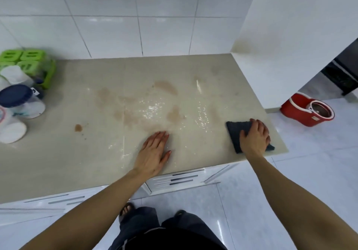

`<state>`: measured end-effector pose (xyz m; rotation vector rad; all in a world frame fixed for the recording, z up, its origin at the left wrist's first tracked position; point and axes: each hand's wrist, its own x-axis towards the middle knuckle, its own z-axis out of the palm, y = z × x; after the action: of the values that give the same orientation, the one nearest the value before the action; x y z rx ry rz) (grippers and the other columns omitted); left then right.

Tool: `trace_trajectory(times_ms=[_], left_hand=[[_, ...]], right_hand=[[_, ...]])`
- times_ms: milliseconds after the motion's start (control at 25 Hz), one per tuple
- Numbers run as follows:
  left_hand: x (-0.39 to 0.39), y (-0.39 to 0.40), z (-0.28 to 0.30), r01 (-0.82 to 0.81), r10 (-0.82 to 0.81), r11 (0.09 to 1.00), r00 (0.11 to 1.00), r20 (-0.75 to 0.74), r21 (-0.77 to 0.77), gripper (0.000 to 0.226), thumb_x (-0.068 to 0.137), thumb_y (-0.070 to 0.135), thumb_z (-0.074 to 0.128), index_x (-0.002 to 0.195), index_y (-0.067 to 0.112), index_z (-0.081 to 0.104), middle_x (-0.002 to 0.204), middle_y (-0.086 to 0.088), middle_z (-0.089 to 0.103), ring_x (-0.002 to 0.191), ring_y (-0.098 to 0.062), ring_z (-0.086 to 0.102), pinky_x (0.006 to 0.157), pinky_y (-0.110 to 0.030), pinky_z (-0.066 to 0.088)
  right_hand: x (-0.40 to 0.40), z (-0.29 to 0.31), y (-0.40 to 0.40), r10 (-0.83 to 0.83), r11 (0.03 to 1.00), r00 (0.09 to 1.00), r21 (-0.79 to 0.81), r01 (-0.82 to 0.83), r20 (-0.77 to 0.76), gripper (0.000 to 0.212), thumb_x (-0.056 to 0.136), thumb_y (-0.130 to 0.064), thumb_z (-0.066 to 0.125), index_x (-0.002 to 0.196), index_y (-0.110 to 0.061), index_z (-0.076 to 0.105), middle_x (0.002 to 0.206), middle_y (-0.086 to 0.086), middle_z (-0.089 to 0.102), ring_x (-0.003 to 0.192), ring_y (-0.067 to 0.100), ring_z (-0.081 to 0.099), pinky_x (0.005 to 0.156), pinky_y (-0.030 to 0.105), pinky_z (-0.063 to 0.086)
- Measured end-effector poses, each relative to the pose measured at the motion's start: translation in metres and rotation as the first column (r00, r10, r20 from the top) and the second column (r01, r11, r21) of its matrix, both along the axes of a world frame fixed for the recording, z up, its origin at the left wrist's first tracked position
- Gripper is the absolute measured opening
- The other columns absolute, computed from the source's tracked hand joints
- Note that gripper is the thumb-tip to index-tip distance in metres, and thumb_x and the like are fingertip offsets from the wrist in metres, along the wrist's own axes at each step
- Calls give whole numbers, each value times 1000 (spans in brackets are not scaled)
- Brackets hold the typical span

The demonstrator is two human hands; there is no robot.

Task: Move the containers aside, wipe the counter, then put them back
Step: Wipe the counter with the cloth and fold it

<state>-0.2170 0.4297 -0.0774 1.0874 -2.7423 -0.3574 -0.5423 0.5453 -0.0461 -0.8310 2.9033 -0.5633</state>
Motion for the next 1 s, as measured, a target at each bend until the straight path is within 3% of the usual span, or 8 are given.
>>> trace_trajectory(times_ms=[200,320,400,520,680,840,1000], left_hand=[[-114,12,35,184,-182,982,982,-46,44,58,96,46,33,145,16,31,148,-3,38,137,-22,33,112,-36,29],[-176,24,45,199,-193,963,980,-50,181,55,97,40,39,143,11,34,142,-9,43,129,-28,41,104,-39,38],[-213,30,48,70,-45,913,996,-72,401,51,96,36,44,139,9,39,136,-13,47,123,-32,47,100,-39,41],[-254,36,43,-137,276,683,958,-79,717,43,92,31,52,127,6,49,126,-15,55,114,-34,55,94,-38,47],[-283,41,39,-238,504,423,864,-9,874,43,84,18,59,123,5,47,124,-12,57,108,-32,60,88,-35,52],[-291,39,34,-270,538,386,843,22,882,38,83,14,62,119,5,55,117,-12,63,108,-31,61,83,-31,49],[-280,31,29,-181,571,403,815,-92,897,23,83,9,58,105,10,62,106,-9,69,99,-28,65,82,-31,52]], right_hand=[[-33,1,13,-120,990,981,88,107,150,67,89,-27,60,145,-13,27,147,16,38,135,39,34,110,52,30],[-44,-1,18,-132,988,975,108,114,180,73,85,-33,66,145,-13,29,145,15,42,133,38,37,107,51,35],[-52,1,18,-142,988,968,92,126,207,76,82,-34,71,144,-12,33,144,14,44,131,36,40,106,50,39],[-59,5,18,-140,990,953,48,132,269,70,79,-32,74,138,-11,42,135,13,52,121,35,52,96,44,47],[-66,11,21,-156,987,915,29,157,373,47,83,-30,70,125,-13,55,117,12,65,105,30,61,77,32,45],[-67,18,21,-124,982,885,-74,175,448,29,85,-27,66,109,-12,65,104,8,68,92,25,61,78,33,48],[-57,30,11,-34,954,858,-239,181,512,16,83,-25,65,95,-15,66,87,1,67,89,24,64,83,40,56]])
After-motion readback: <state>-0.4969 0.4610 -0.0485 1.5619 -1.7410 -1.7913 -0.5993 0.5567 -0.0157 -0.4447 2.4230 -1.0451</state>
